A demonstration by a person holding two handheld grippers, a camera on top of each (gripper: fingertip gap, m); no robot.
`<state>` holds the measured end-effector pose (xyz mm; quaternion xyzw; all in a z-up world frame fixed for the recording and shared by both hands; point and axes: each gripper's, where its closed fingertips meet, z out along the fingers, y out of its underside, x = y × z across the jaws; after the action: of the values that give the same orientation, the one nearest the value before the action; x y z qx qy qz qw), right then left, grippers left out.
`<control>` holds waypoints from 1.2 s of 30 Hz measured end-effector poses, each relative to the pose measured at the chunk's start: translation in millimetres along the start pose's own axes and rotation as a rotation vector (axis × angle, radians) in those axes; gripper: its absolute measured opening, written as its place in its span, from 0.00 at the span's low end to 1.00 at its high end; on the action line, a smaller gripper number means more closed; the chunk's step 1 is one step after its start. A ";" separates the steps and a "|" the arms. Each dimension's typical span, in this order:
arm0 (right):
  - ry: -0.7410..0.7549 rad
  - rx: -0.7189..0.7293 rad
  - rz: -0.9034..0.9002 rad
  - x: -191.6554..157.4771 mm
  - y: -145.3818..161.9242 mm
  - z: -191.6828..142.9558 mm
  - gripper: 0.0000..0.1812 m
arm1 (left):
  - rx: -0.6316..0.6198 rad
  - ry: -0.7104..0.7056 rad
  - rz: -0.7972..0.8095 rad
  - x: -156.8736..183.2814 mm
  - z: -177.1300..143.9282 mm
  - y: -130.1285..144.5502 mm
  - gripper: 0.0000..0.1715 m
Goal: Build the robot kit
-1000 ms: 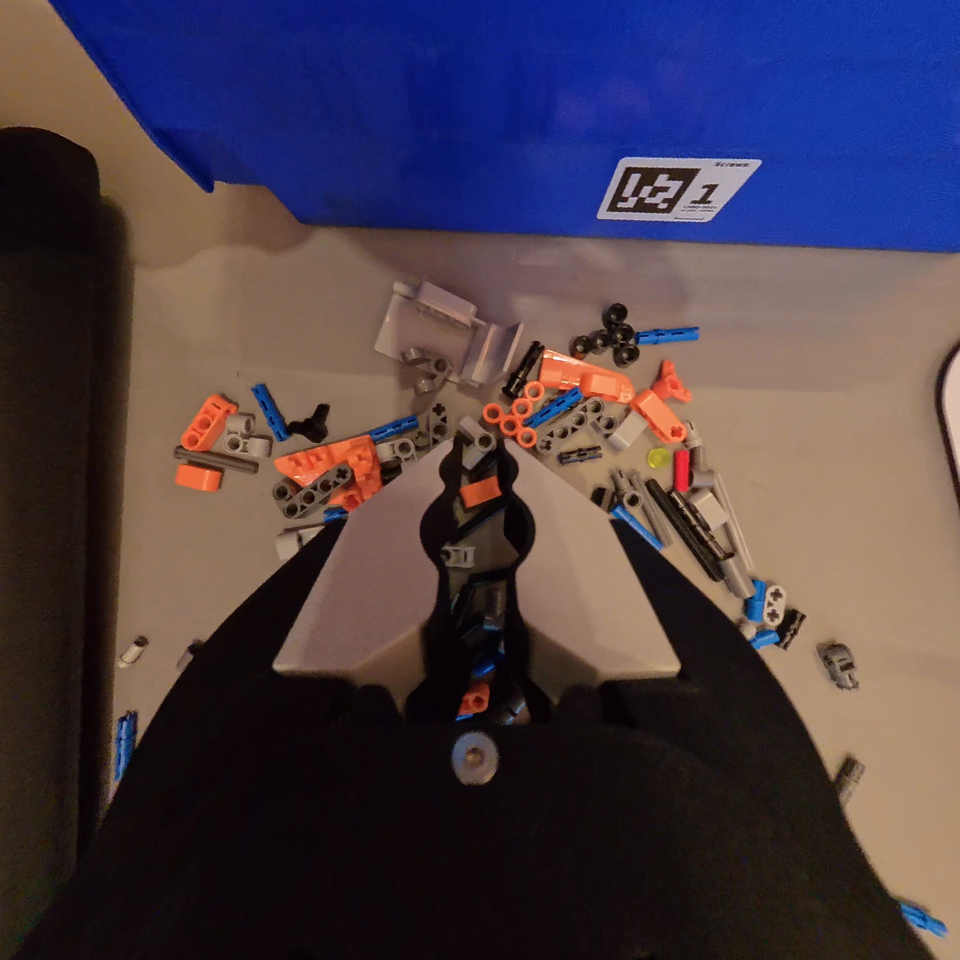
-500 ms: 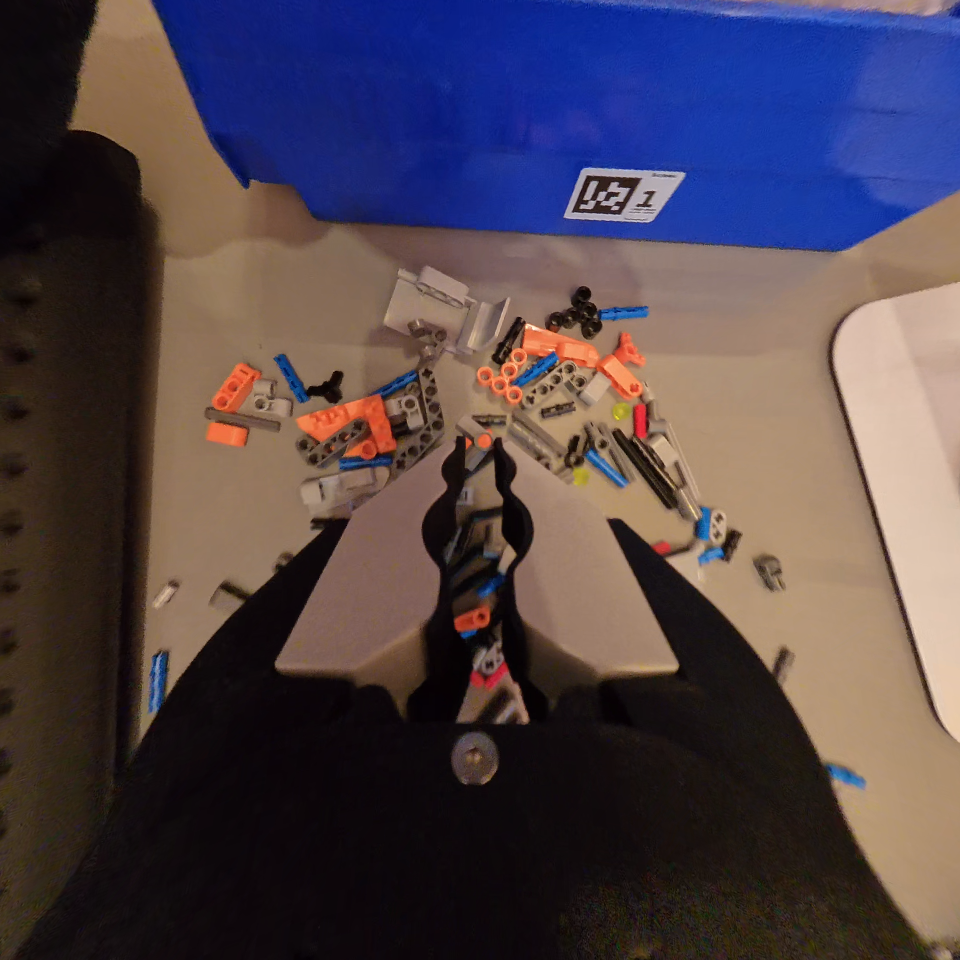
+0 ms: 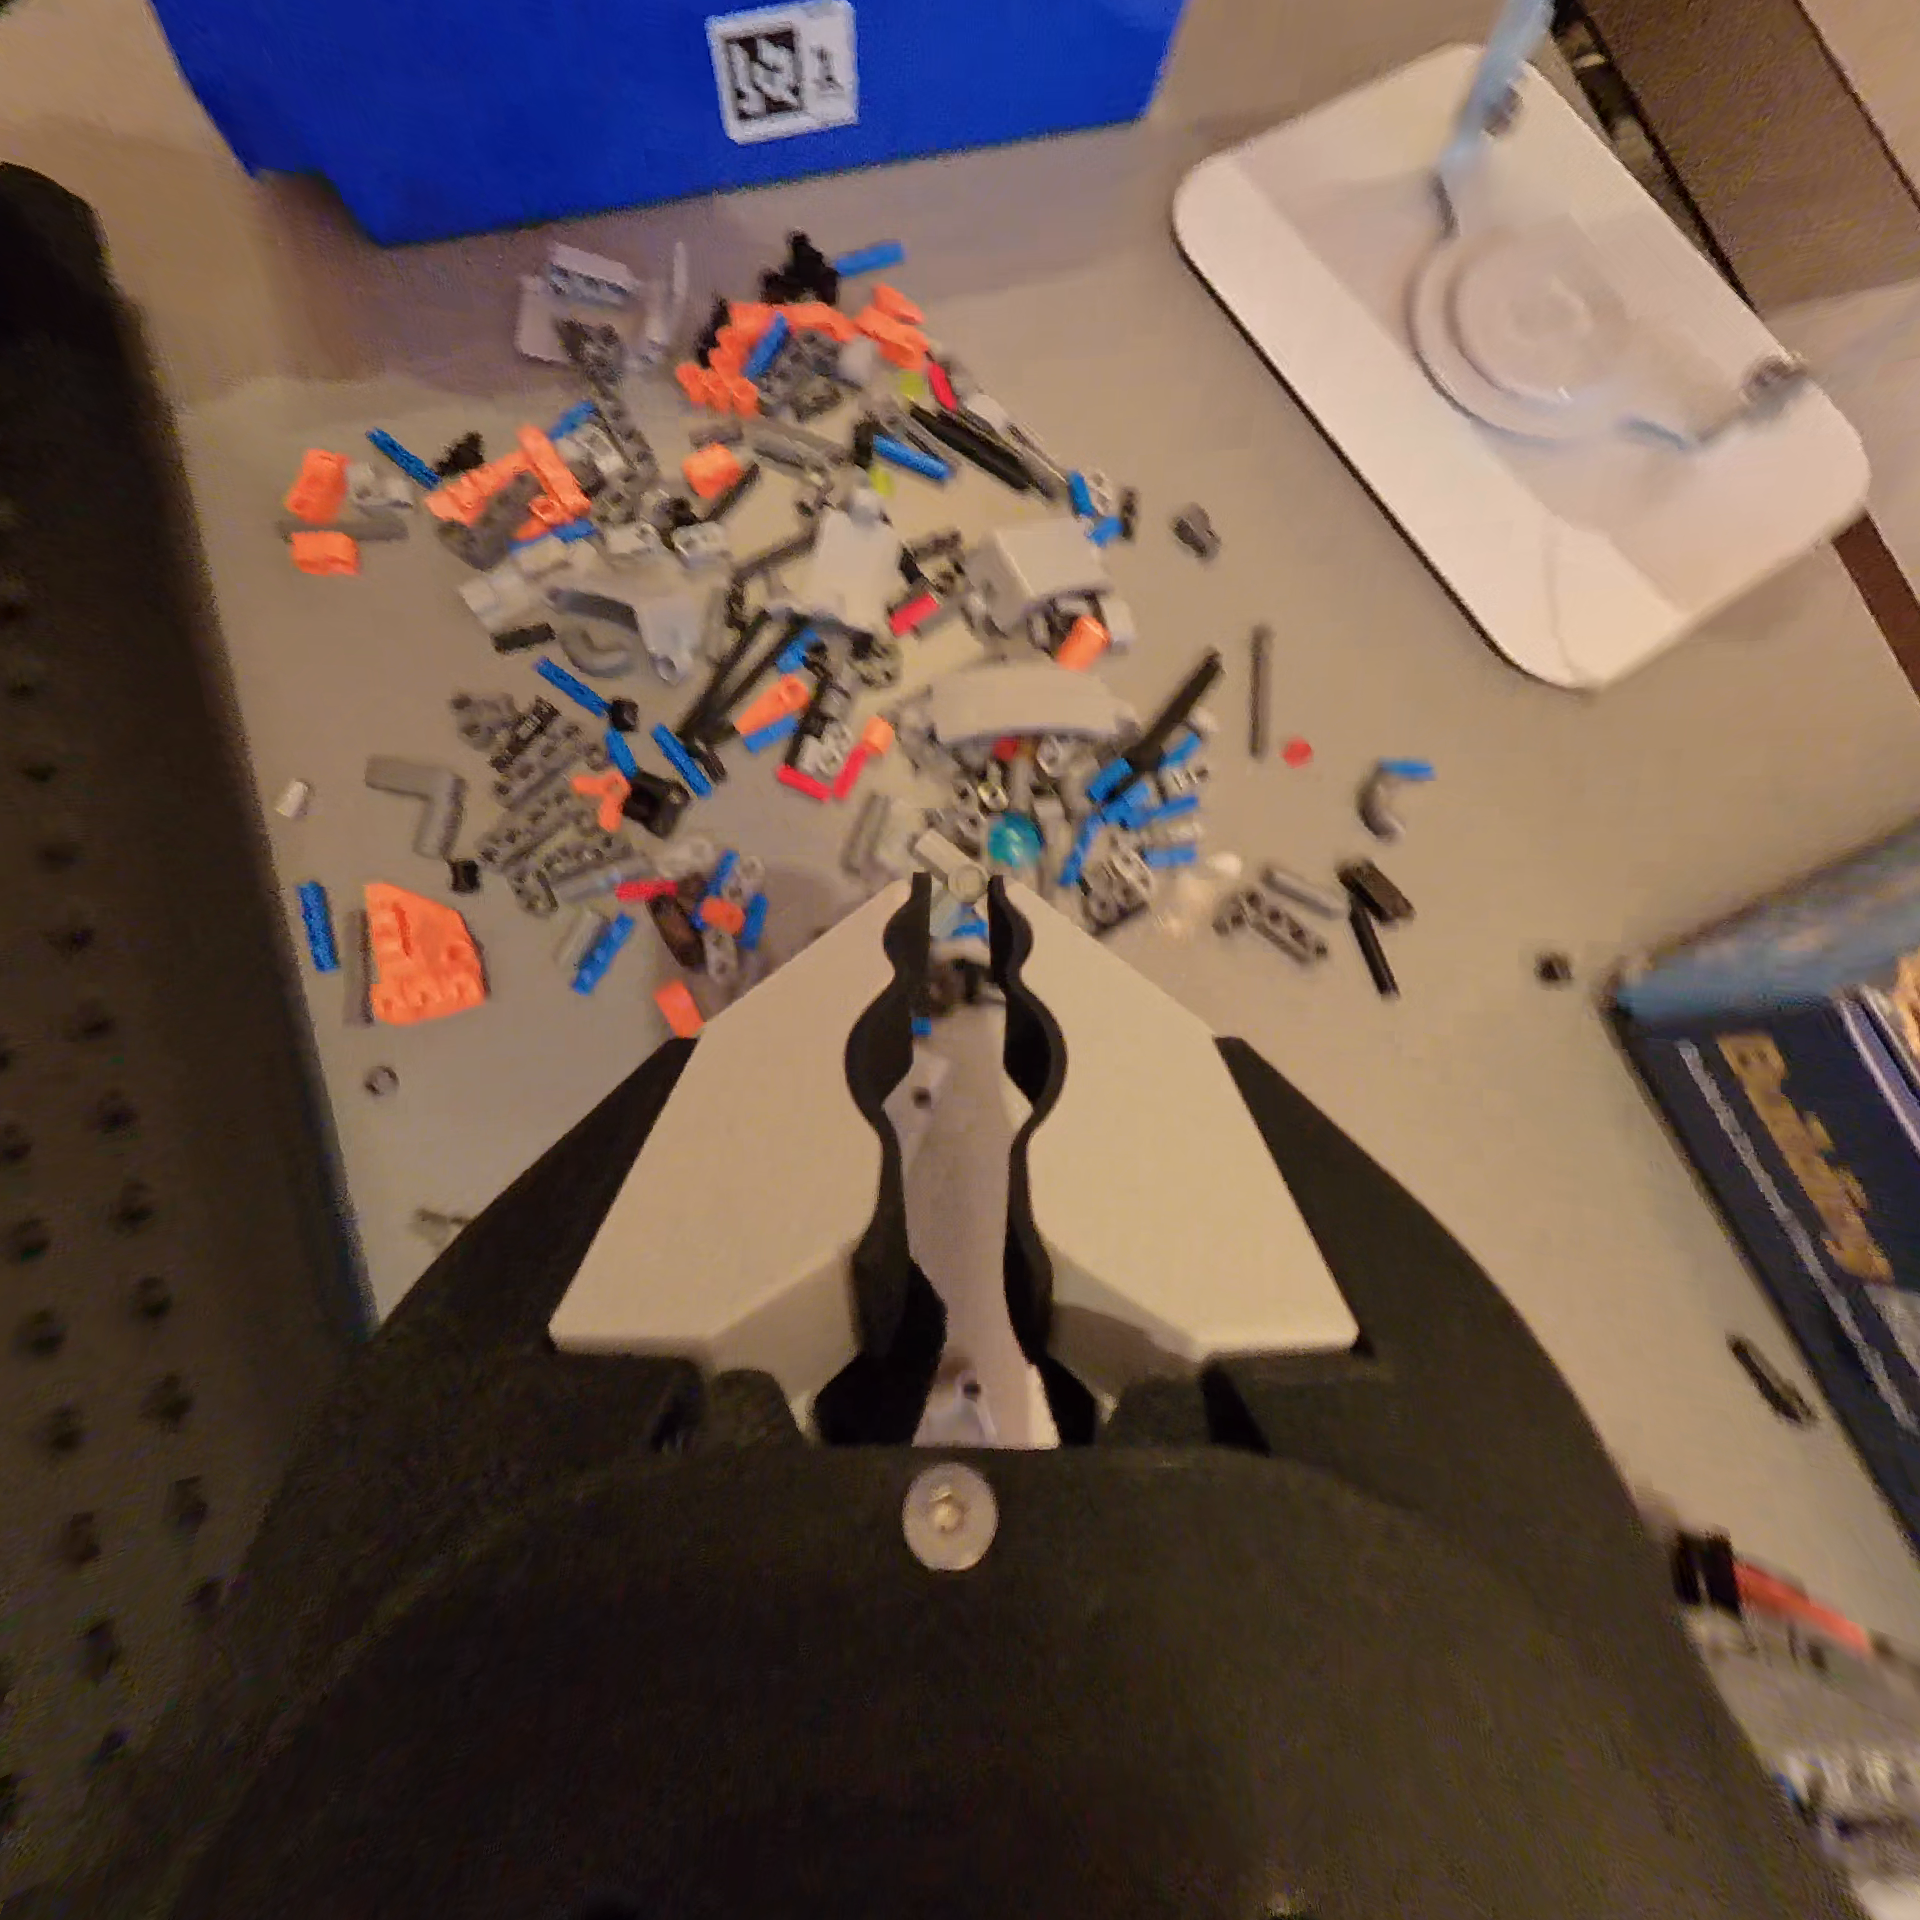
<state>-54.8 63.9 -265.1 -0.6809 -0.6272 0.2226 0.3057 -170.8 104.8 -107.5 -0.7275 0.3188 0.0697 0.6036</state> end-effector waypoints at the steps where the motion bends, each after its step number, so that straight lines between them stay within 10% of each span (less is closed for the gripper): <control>1: 0.021 0.000 0.018 6.2 8.5 -6.1 0.05 | -0.015 0.006 0.010 5.6 3.1 0.4 0.00; 22: 0.099 -0.090 0.142 45.2 112.7 -44.5 0.05 | -0.181 0.326 0.118 134.9 69.3 39.5 0.00; 36: 0.077 -0.140 0.126 43.0 129.0 -44.2 0.05 | -0.226 0.387 0.105 152.0 80.2 54.6 0.00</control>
<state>73.1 97.0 -319.8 -0.7468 -0.5850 0.1704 0.2666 -58.4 117.3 -247.9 -0.7728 0.4561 -0.0047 0.4414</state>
